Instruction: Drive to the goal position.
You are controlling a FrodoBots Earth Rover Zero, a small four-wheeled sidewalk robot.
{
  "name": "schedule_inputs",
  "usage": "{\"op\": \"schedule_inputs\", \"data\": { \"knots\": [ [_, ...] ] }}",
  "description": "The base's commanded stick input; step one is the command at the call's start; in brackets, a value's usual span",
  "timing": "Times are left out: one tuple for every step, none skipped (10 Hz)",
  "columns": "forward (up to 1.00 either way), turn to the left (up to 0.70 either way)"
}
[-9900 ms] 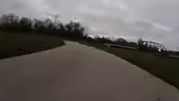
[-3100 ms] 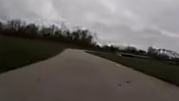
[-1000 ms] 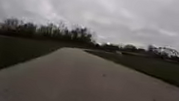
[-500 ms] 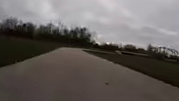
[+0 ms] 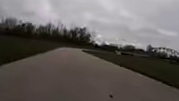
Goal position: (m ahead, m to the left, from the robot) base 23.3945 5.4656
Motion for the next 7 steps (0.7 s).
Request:
{"op": "schedule_inputs", "data": {
  "knots": [
    [1.0,0.03],
    [1.0,0.4],
    [1.0,0.28],
    [1.0,0.0],
    [1.0,0.0],
    [1.0,0.0],
    [1.0,0.0]
  ]
}}
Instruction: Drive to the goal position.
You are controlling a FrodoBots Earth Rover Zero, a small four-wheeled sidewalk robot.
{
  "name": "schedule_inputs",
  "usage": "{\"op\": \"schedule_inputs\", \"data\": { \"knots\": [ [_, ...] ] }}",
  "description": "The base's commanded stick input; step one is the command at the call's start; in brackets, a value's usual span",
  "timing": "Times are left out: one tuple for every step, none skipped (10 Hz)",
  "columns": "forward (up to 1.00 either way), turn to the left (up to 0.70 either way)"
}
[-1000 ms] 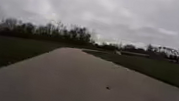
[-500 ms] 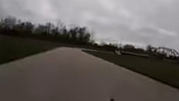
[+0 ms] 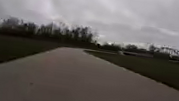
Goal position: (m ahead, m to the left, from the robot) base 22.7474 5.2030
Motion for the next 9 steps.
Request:
{"op": "schedule_inputs", "data": {
  "knots": [
    [1.0,0.0],
    [1.0,0.0],
    [1.0,0.0],
    [1.0,0.0],
    [1.0,0.0],
    [1.0,0.0],
    [1.0,0.0],
    [1.0,0.0],
    [1.0,0.12]
  ]
}}
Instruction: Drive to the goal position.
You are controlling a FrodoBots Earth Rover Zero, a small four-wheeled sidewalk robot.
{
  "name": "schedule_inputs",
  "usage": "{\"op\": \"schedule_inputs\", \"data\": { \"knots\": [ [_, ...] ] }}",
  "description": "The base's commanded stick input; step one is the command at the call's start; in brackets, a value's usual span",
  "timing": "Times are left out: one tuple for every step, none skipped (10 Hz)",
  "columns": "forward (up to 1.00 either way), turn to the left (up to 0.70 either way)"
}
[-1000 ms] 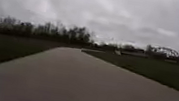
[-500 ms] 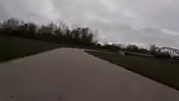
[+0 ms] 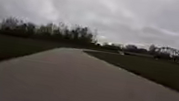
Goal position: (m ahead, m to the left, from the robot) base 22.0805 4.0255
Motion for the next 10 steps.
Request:
{"op": "schedule_inputs", "data": {
  "knots": [
    [1.0,0.4],
    [1.0,0.4],
    [1.0,0.4],
    [1.0,0.4],
    [1.0,0.15],
    [1.0,0.0],
    [1.0,0.0],
    [1.0,0.0],
    [1.0,0.0],
    [1.0,0.37]
  ]
}}
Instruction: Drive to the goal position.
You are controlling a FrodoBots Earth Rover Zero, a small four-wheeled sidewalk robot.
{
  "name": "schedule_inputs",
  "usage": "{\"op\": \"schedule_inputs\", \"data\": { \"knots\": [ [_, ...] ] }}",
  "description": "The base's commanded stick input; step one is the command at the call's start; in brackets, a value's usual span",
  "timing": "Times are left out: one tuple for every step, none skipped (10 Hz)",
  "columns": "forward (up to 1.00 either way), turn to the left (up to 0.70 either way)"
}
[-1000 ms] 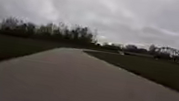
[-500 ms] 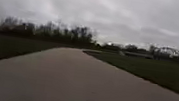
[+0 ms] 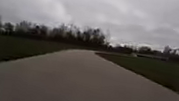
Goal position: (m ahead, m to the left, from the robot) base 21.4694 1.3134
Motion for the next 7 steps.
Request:
{"op": "schedule_inputs", "data": {
  "knots": [
    [1.0,0.4],
    [1.0,0.14],
    [1.0,0.0],
    [1.0,0.0],
    [1.0,0.0],
    [1.0,0.0],
    [1.0,0.0]
  ]
}}
